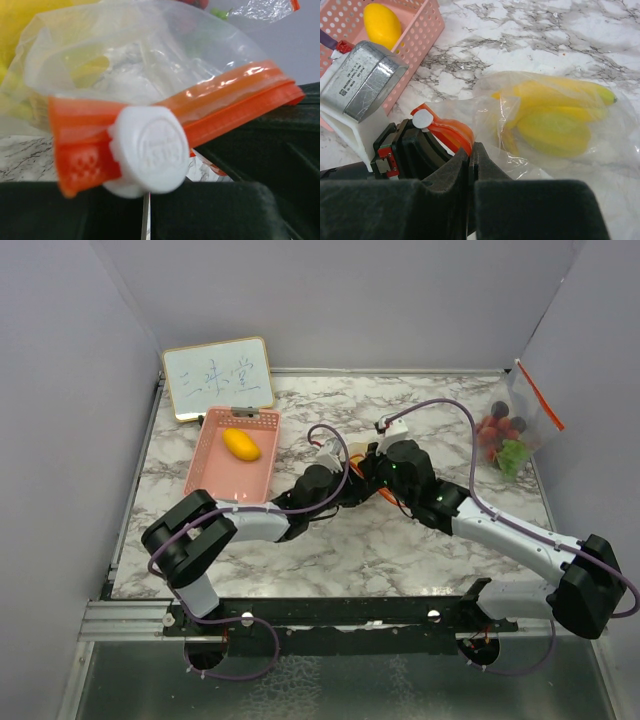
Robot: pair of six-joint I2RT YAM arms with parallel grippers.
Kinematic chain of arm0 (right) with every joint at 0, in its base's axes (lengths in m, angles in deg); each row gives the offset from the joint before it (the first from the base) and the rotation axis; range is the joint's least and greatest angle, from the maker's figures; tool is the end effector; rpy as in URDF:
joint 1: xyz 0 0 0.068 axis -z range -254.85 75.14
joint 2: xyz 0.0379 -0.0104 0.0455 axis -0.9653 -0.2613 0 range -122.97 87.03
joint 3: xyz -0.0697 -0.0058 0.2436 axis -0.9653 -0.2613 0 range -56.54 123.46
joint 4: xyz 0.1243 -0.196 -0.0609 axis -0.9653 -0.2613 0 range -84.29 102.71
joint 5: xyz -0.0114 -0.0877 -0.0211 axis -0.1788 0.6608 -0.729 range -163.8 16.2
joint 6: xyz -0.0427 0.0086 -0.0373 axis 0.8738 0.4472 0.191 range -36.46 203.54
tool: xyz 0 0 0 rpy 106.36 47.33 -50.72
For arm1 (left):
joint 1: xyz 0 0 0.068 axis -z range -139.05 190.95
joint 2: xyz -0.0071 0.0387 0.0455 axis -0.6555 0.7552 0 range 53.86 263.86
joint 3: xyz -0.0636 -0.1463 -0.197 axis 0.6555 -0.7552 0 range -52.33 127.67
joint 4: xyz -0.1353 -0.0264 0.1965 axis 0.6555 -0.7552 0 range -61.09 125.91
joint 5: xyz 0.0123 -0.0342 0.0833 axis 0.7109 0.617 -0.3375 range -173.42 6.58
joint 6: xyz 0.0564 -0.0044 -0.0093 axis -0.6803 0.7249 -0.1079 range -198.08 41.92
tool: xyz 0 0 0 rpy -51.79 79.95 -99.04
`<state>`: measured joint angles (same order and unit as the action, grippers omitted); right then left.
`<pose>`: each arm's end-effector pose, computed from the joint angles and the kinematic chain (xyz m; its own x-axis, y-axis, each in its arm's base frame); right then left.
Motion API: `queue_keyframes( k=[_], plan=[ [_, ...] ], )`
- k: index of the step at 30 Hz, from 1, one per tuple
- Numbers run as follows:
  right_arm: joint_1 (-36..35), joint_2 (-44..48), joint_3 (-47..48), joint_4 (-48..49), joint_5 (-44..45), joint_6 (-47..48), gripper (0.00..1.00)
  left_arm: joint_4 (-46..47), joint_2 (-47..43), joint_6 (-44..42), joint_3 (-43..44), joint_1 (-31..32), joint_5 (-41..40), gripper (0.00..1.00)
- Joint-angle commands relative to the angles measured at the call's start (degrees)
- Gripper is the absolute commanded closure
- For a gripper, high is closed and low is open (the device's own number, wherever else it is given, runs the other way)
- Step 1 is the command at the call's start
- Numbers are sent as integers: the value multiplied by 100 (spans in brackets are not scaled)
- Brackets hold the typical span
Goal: Open the zip-top bag and remove the fake food
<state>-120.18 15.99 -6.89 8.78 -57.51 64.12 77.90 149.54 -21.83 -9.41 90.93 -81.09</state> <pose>0.1989 0.1849 0.2708 -0.4511 -0.0025 -0.8924 -0.3757 0.9076 0.1874 0.2166 -0.2605 0.1944 -0.7243 -0.4295 -0.5394 0.3394 0.4590 -0.8211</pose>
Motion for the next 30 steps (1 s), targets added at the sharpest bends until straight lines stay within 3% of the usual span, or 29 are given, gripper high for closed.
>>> queue_keyframes(
  k=[1,9,23,30],
  plan=[
    [0,153,28,187,22,17,98,-10,-229,-139,-131,-82,-55,100],
    [-2,354,-50,-24,453,178,98,-122,-1004,-465,-1026,-621,359,100],
    [-2,-314,48,392,-17,6,98,-2315,-2891,-713,-1644,-687,-722,100],
    [-2,-195,105,386,279,-118,98,-2390,-2635,-995,-1264,-723,-684,100]
  ],
)
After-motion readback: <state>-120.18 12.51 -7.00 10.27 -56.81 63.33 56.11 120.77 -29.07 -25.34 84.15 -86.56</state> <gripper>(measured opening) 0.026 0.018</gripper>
